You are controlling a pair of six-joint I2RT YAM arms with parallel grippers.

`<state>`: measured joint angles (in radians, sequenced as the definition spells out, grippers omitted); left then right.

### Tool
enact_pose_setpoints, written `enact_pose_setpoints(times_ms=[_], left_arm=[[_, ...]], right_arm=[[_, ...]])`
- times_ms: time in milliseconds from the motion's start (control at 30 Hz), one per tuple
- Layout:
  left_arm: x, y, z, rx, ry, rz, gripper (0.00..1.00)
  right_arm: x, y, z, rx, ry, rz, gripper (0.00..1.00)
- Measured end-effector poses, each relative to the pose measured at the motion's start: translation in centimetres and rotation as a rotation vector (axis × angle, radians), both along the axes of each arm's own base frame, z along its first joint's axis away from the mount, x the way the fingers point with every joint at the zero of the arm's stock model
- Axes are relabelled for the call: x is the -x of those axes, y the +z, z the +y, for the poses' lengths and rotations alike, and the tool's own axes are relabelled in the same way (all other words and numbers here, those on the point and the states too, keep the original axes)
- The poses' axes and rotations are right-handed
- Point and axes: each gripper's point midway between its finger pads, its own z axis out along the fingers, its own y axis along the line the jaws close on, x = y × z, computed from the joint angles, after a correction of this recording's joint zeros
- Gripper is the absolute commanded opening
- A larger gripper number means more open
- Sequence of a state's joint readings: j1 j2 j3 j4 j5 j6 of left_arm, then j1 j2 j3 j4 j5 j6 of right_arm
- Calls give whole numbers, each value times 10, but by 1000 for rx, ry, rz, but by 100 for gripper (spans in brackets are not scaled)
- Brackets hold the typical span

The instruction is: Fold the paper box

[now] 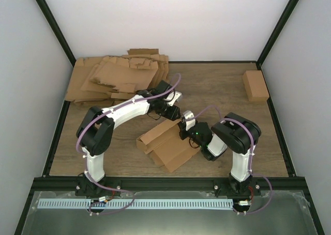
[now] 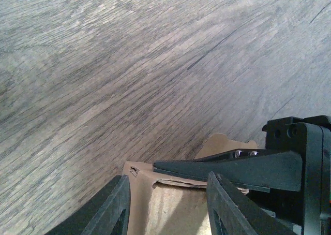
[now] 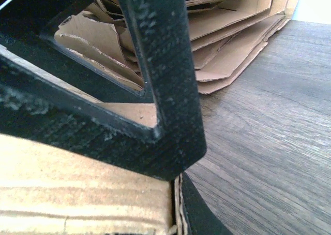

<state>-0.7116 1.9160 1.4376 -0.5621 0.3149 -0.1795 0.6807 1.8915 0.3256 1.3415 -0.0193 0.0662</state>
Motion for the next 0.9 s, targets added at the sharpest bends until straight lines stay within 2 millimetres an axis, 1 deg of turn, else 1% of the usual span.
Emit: enact_pose_setpoints(times_ms=[33,67,100,233,333,433,733,900], left_arm=[[0,0,0,1,0,2,43],[0,-1,0,2,0,2,43],[0,-1,0,5,1,2,44],[1,-2,-3,22,0,-3,45],[1,-2,-2,25,3,-5,48],[2,-1,-1,24,11,-1,50],[3,-2,1,25,17,1,51],[4,-2,1,29,18,-2,50]], right_arm=[[0,0,0,1,-3,-1,7],[0,0,0,2,-7,-2,14],[0,0,-1,3,-10,-3,17],[-1,0,-1,7,-17,-7,21],[0,1,-1,5,-13,-9,26],[1,0,0,4,-11,-7,27],[10,-5,-5,0,-6,11,35],[13,-7,-6,-15,-3,21,36]])
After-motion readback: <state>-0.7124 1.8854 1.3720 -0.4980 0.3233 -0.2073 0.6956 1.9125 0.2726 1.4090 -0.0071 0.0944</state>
